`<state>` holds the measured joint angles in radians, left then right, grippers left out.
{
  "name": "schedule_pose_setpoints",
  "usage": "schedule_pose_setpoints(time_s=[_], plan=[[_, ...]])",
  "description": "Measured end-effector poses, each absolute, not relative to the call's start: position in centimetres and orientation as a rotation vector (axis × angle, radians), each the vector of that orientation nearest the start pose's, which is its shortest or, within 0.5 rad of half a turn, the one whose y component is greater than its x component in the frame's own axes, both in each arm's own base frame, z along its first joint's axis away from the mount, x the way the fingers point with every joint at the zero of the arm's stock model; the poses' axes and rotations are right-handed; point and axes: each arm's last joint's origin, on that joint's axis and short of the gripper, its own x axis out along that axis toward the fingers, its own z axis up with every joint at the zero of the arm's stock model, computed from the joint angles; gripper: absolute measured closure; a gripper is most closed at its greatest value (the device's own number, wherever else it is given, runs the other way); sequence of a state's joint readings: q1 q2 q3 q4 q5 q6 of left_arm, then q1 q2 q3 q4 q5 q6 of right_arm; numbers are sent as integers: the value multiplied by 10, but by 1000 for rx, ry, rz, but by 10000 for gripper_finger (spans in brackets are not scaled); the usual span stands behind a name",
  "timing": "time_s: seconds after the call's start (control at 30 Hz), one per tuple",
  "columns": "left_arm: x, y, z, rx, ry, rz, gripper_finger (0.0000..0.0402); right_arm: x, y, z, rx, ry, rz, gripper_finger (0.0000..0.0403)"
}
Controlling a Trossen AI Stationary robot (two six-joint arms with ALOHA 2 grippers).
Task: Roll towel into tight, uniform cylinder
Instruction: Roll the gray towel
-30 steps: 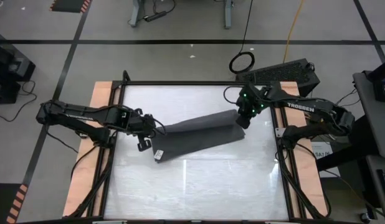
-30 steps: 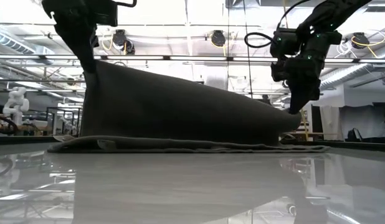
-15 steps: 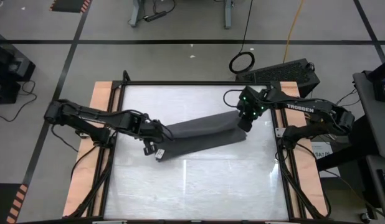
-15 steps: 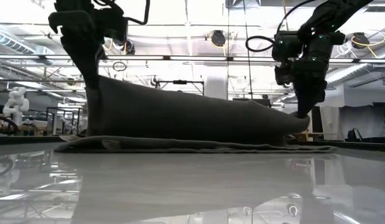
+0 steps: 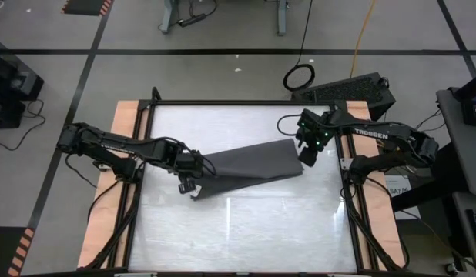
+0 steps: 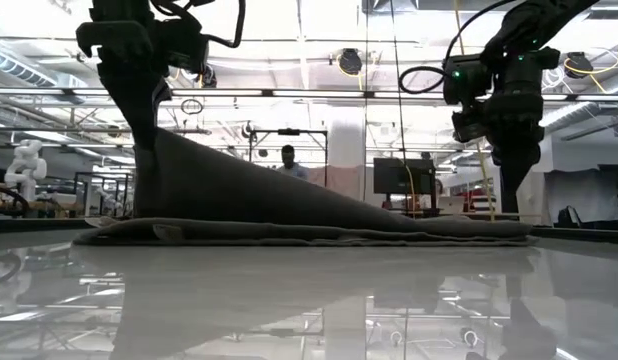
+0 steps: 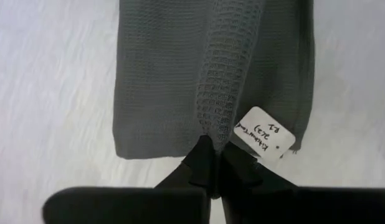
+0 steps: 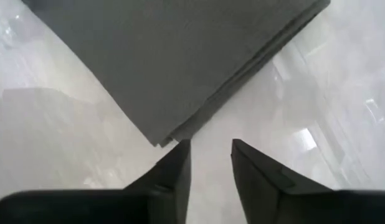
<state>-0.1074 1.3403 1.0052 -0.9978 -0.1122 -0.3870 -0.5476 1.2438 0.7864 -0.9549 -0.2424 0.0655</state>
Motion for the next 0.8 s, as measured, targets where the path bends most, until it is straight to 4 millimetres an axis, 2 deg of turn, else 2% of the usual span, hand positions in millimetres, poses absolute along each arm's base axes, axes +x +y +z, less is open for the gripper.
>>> schedule_pose_setpoints(time_s=[0.13,0.3,0.47,0.6,0.67,0.8], plan=[[234,-22,243,-214,1283,255,339,174,-97,205,633,1273,-292,265],[235,-25,244,-283,1293,197,271,179,-97,207,706,1206,-265,251],[222,-25,252,-363,1407,245,219,178,-96,207,779,1210,-281,250],[214,-25,268,-464,1337,234,206,178,-97,207,809,1201,-319,250],[210,-24,272,-508,1247,307,206,179,-98,207,802,1193,-345,250],[204,-23,254,-690,1097,512,206,180,-99,207,794,1184,-368,250]])
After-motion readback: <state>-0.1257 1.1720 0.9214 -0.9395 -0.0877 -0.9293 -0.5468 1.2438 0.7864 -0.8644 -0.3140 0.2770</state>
